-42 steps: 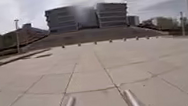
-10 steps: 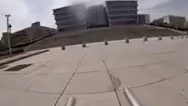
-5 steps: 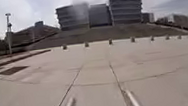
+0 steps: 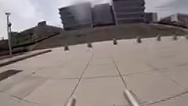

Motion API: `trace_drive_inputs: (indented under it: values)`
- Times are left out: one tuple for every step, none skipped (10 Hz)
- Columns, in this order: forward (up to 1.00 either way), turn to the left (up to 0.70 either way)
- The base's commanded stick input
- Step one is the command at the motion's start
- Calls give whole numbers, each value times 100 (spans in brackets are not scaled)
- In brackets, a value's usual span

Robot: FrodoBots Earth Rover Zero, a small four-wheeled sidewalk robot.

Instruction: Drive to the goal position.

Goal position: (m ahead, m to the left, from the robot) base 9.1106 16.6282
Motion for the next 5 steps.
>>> trace_drive_inputs:
  values:
    - [100, -27]
    - [100, -27]
    - [100, -27]
    - [100, -27]
    - [100, -27]
